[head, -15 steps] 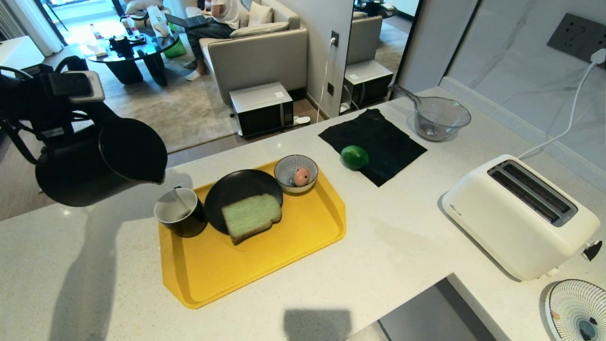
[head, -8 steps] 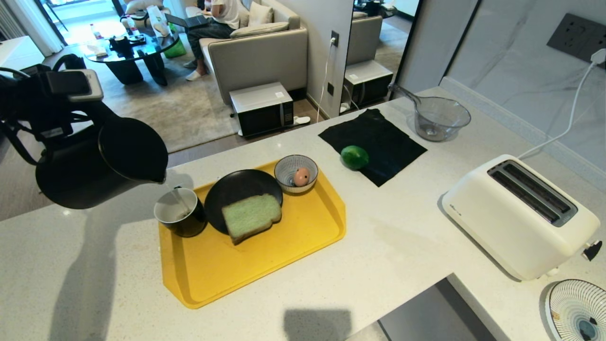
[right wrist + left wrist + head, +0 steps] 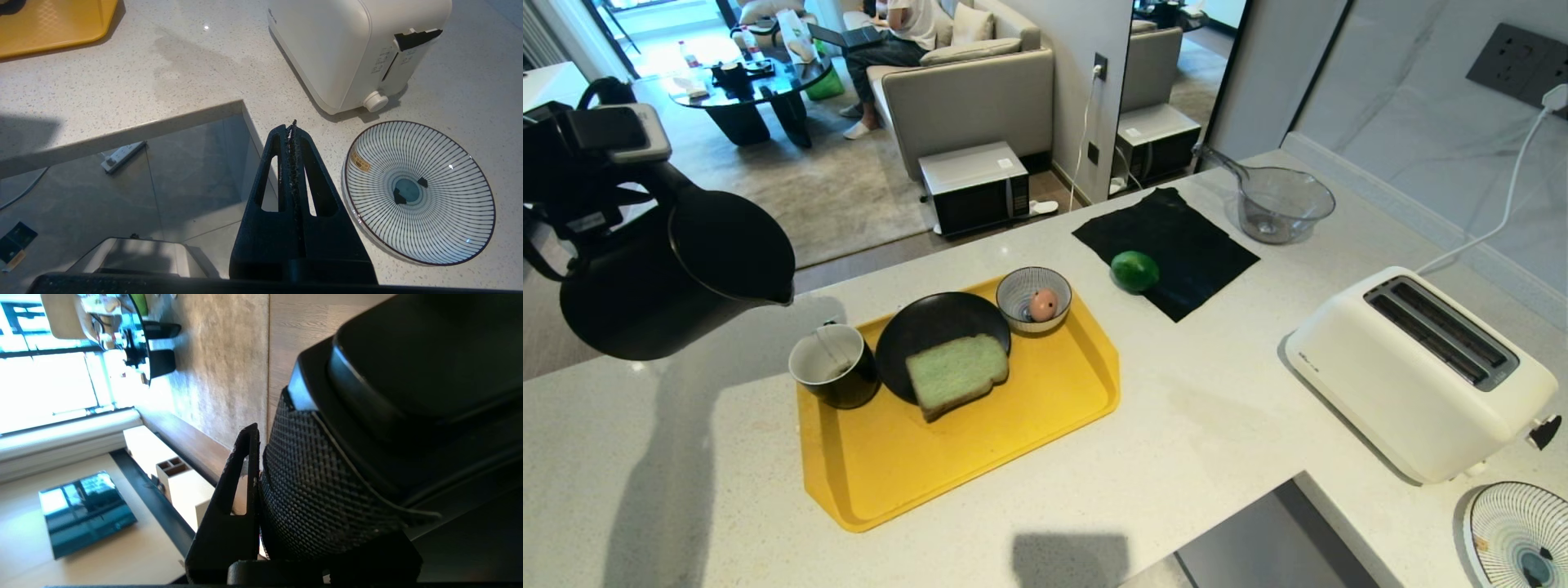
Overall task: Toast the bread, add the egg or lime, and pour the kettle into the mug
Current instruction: Pour water into a cup
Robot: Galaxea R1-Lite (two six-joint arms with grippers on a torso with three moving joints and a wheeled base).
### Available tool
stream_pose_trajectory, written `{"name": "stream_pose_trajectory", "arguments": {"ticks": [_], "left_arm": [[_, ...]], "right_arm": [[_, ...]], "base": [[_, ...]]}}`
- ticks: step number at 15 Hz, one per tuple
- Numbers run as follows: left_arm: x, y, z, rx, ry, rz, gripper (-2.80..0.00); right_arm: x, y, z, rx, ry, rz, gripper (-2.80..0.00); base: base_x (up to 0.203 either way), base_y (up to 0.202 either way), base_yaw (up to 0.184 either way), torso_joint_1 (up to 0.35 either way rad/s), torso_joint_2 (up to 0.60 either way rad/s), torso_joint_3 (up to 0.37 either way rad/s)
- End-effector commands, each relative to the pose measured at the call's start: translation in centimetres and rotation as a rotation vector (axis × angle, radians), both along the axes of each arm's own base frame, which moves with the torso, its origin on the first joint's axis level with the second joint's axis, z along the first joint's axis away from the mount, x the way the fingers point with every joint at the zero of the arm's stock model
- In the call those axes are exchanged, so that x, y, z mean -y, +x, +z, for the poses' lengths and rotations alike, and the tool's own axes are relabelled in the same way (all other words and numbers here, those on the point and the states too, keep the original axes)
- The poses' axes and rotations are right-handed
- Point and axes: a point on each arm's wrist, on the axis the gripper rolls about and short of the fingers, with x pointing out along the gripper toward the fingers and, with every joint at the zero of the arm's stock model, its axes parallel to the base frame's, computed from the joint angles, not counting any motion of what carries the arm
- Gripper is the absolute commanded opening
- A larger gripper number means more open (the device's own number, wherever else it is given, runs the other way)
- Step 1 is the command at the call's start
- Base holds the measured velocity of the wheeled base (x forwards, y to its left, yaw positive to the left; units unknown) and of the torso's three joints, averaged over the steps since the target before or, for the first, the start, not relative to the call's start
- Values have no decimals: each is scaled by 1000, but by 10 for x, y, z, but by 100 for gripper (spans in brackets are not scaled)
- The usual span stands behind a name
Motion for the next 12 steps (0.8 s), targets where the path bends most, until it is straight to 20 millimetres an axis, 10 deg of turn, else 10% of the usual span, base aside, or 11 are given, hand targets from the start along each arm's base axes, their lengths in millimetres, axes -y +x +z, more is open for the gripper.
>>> {"name": "stream_pose_trajectory", "arguments": {"ticks": [1, 12], "left_arm": [[-1, -3, 1, 5, -19, 10, -280], [-6, -13, 10, 61, -225, 41, -280]], "right_arm": [[0, 0, 0, 1, -1, 0, -280], [0, 0, 0, -1, -1, 0, -280]], "base": [[0, 0, 0, 0, 0, 0], [0, 0, 0, 0, 0, 0]]}}
